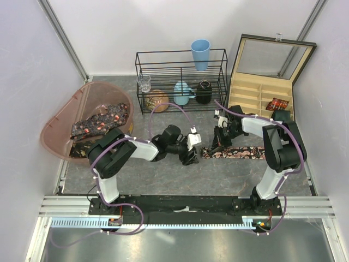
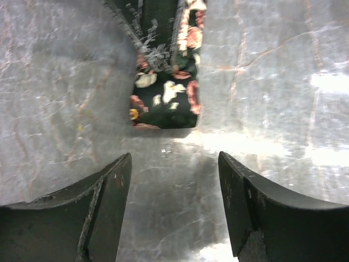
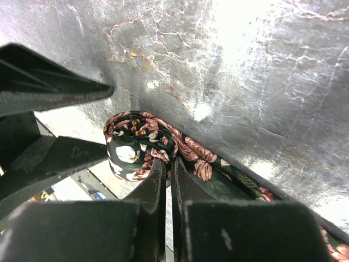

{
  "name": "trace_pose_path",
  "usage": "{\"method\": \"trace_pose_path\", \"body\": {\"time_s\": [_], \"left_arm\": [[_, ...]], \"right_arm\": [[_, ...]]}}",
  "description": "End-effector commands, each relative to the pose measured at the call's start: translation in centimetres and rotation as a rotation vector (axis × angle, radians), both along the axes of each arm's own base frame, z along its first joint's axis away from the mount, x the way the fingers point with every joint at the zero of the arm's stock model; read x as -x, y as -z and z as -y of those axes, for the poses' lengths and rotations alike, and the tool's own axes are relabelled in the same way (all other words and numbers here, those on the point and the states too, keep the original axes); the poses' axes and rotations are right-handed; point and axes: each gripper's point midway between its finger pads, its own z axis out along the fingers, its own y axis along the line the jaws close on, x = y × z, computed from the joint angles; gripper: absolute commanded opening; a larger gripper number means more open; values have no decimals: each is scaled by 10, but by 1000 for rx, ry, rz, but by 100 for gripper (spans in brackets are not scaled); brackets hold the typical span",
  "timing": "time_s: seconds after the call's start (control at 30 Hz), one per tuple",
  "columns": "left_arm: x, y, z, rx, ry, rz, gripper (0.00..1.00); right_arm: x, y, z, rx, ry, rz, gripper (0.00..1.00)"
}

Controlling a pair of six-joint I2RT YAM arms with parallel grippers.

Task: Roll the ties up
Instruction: Roll the tie at the center of the board.

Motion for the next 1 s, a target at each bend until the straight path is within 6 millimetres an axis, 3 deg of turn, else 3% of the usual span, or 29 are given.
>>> {"method": "trace_pose_path", "body": {"time_s": [0.0, 0.2, 0.43, 0.67, 0.73, 0.87, 0.97], "left_arm": [[1, -25, 21, 154, 43, 19, 71], [-10, -23, 36, 193, 32, 15, 72], [-13, -16, 36, 163, 45, 41, 69], [-6, -3, 26, 98, 65, 34, 34], [-5, 4, 21, 67, 53, 27, 29], [-1, 13, 10, 26, 40, 26, 25], [0, 18, 4, 4, 27, 24, 24]], "right_arm": [[1, 34, 28, 229, -28, 36, 0], [9, 42, 18, 185, -39, -9, 0], [9, 42, -2, 70, -52, -23, 0], [4, 40, -11, 7, -52, -12, 0], [3, 33, -15, -23, -43, -12, 1], [2, 16, -15, -84, 0, -46, 26], [4, 3, -15, -132, 23, -70, 33]]}}
